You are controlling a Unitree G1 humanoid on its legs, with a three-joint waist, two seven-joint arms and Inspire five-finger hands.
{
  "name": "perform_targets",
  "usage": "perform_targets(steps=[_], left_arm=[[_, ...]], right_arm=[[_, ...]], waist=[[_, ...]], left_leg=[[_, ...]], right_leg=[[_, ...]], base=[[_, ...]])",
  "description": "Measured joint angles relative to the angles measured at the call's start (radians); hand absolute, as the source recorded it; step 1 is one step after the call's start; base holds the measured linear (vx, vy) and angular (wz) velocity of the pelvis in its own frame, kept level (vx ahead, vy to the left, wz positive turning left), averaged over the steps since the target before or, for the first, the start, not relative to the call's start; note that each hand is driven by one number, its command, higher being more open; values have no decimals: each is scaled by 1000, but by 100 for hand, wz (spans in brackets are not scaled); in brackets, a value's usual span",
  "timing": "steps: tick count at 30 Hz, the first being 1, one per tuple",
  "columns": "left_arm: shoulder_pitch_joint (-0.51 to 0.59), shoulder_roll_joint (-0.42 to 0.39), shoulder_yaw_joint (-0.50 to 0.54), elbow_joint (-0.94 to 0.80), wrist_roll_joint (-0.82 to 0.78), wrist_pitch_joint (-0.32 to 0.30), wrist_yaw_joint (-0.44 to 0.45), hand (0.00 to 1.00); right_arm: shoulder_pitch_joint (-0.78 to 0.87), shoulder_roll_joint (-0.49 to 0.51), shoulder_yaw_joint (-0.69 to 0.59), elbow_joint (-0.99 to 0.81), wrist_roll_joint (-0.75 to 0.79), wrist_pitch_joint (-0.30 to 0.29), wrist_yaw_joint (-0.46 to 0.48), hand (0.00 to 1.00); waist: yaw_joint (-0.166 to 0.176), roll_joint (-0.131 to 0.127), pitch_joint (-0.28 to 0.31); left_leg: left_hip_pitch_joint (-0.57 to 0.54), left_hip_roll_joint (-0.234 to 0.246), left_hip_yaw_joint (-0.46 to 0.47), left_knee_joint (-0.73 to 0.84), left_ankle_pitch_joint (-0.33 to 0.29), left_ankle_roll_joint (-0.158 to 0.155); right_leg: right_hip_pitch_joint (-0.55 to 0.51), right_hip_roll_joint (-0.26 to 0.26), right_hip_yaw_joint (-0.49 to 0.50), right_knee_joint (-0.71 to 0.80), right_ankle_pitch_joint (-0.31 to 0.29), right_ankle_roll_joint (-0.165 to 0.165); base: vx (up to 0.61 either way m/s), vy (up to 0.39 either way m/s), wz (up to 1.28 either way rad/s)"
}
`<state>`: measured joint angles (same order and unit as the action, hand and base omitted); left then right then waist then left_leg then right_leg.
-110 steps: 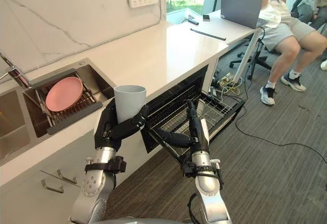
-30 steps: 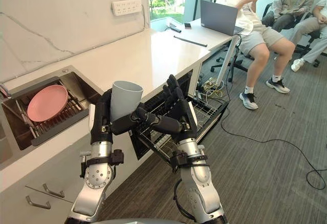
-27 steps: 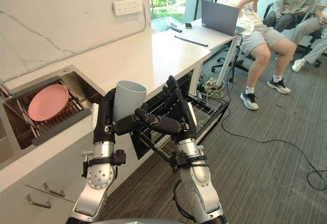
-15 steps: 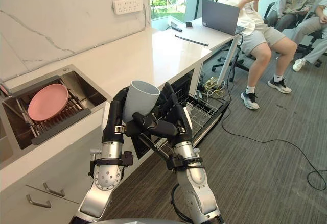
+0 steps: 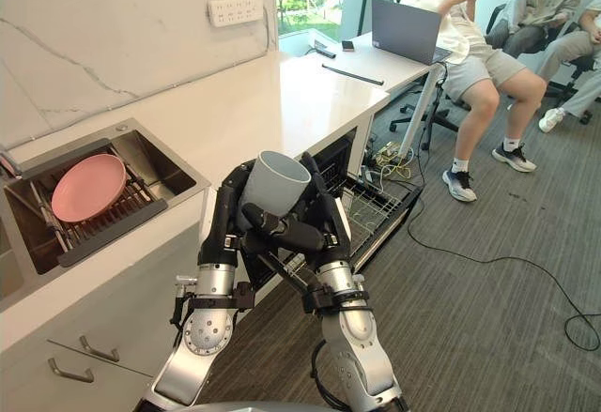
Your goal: Walk over to the sink, pick up the cup, carry it to the dishwasher, place the cup inside the dishwasher, then close the dishwasher door
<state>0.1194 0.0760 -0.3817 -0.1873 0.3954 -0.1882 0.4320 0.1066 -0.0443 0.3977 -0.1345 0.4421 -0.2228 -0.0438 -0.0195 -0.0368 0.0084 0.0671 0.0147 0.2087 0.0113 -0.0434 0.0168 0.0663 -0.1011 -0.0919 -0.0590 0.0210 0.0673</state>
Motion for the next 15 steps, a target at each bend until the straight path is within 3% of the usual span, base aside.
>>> perform_targets(steps=[2, 3, 15], left_arm=[[0, 3, -11, 7, 0, 0, 0, 0], [0, 5, -19, 10, 1, 0, 5, 0], [0, 16, -39, 47, 36, -6, 10, 0]], right_arm=[[-3, 0, 6, 0, 0, 0, 0, 100], [-5, 1, 5, 1, 0, 0, -1, 0], [-22, -6, -4, 46, 0, 1, -50, 0]], waist=[[0, -4, -3], [1, -7, -5], [2, -14, -10]], left_leg=[[0, 0, 0, -1, 0, 0], [0, 0, 0, -1, 0, 0], [-1, 0, 3, -2, 0, 0]], right_leg=[[0, 0, 0, -1, 0, 0], [0, 0, 0, -1, 0, 0], [-4, 0, 4, -1, 0, 0]], base=[[0, 0, 0], [0, 0, 0], [0, 0, 0]])
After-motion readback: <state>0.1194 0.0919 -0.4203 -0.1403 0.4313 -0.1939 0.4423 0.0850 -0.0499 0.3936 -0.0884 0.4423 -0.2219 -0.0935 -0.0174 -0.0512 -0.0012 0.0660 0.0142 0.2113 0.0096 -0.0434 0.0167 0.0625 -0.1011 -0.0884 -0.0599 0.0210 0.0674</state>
